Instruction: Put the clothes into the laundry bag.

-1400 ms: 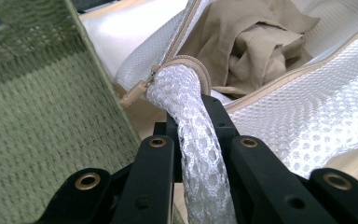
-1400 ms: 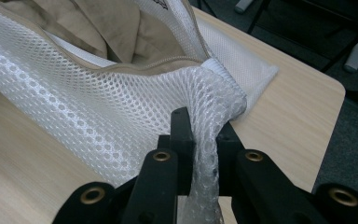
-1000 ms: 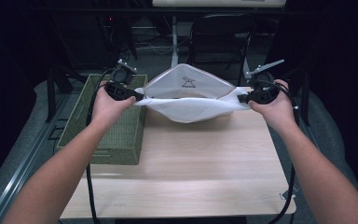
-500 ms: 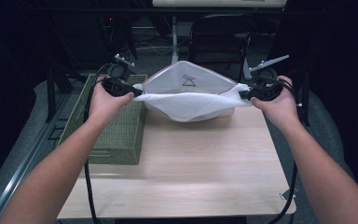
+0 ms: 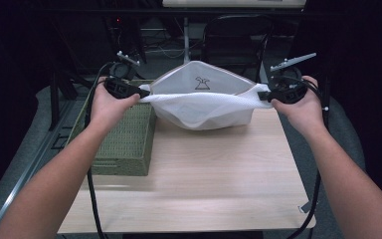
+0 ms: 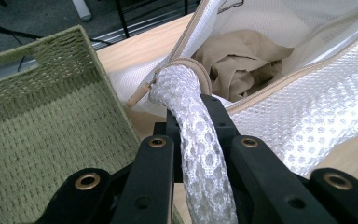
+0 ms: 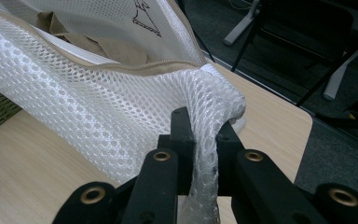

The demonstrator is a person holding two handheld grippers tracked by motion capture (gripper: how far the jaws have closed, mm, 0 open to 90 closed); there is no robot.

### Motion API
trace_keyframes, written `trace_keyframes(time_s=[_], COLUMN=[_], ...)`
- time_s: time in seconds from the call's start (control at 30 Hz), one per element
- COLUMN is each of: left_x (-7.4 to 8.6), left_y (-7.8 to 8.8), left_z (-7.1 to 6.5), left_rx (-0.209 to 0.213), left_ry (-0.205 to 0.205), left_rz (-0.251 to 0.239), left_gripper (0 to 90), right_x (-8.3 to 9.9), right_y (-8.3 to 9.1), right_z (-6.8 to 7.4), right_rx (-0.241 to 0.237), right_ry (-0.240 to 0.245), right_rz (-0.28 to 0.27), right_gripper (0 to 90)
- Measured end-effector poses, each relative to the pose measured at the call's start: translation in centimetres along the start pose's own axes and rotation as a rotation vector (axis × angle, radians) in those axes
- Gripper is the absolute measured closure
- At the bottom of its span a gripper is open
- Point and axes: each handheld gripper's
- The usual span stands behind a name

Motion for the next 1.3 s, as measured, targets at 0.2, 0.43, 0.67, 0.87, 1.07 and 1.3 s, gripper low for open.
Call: trace_keyframes(time_s=[0.2, 0.43, 0.67, 0.87, 1.07, 1.3], left_x=[0.5, 1.6, 3.2, 4.9, 6.9, 9.4], left_y=[0.0, 0.2, 0.3, 0.2, 0.2, 0.0], left_z=[-0.3, -0.6, -0.8, -1.5, -1.8, -2.8], left_rx=[0.006, 0.019, 0.046, 0.075, 0.097, 0.106], left_ry=[-0.013, -0.018, -0.027, -0.037, -0.036, -0.056], left_rz=[0.012, 0.026, 0.039, 0.052, 0.051, 0.055], left_gripper=[82.9, 82.8, 82.9, 82.8, 82.3, 81.9], right_x=[0.4, 1.1, 2.2, 3.6, 5.1, 6.9], right_y=[-0.1, 0.0, -0.1, -0.2, -0.1, -0.3], right_z=[0.3, 1.0, 1.7, 2.2, 2.9, 3.7], right_rx=[-0.005, -0.017, -0.035, -0.055, -0.077, -0.1], right_ry=[0.0, 0.011, 0.021, 0.006, -0.004, -0.005], right_rz=[0.027, 0.05, 0.06, 0.083, 0.085, 0.102], right_gripper=[82.3, 82.0, 81.7, 81.3, 80.7, 80.0])
Point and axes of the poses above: each handheld gripper's, and its own axes: y roughly backward along the jaws, x roughly out of its underside, z roughly to its left, and after that the axes turned 15 degrees about -x, right-handed
